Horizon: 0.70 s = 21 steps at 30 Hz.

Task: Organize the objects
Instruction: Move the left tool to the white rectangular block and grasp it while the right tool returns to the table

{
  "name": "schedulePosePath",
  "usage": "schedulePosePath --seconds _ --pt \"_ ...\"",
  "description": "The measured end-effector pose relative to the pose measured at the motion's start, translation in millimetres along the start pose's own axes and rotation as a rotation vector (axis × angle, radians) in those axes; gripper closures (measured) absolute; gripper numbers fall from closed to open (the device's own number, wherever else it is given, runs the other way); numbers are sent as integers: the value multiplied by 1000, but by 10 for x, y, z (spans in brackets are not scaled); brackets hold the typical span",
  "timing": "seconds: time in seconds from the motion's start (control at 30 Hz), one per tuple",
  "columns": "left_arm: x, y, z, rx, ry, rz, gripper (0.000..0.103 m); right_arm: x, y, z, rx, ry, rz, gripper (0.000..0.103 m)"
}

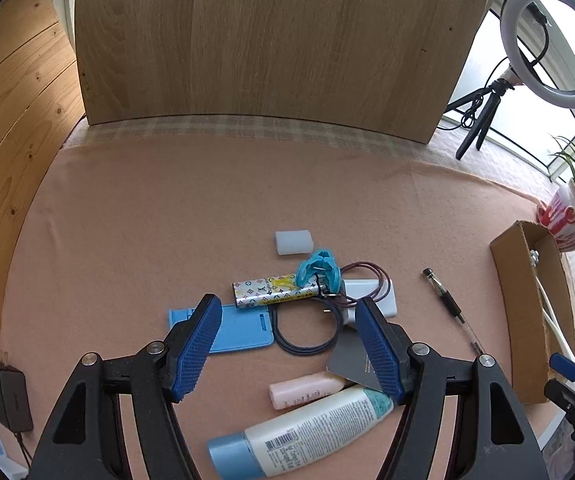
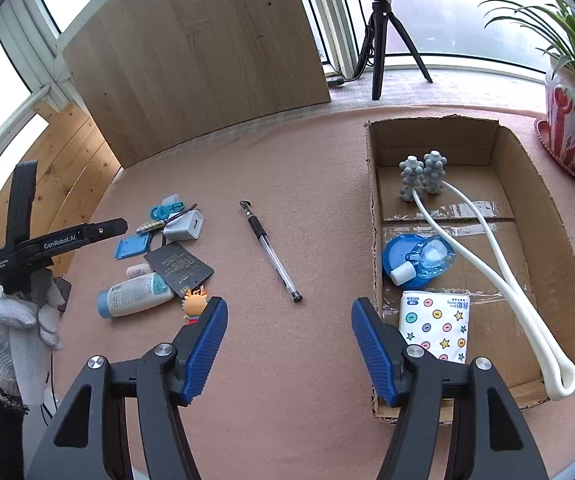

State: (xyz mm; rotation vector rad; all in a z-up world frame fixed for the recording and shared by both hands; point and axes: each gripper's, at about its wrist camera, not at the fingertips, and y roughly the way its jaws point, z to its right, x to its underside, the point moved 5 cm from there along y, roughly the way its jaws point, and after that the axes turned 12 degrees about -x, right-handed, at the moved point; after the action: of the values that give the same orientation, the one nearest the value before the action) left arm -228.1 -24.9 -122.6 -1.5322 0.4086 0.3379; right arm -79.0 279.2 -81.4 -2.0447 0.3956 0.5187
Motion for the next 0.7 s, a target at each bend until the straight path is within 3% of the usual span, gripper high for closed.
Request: schedulePosePath --seconds 0.33,0.7 --pt "-440 574 59 12 -29 -86 30 -84 393 -152 44 -66 -82 42" --pt "-506 1055 365 -4 47 -169 33 -208 694 -107 91 -103 -136 43"
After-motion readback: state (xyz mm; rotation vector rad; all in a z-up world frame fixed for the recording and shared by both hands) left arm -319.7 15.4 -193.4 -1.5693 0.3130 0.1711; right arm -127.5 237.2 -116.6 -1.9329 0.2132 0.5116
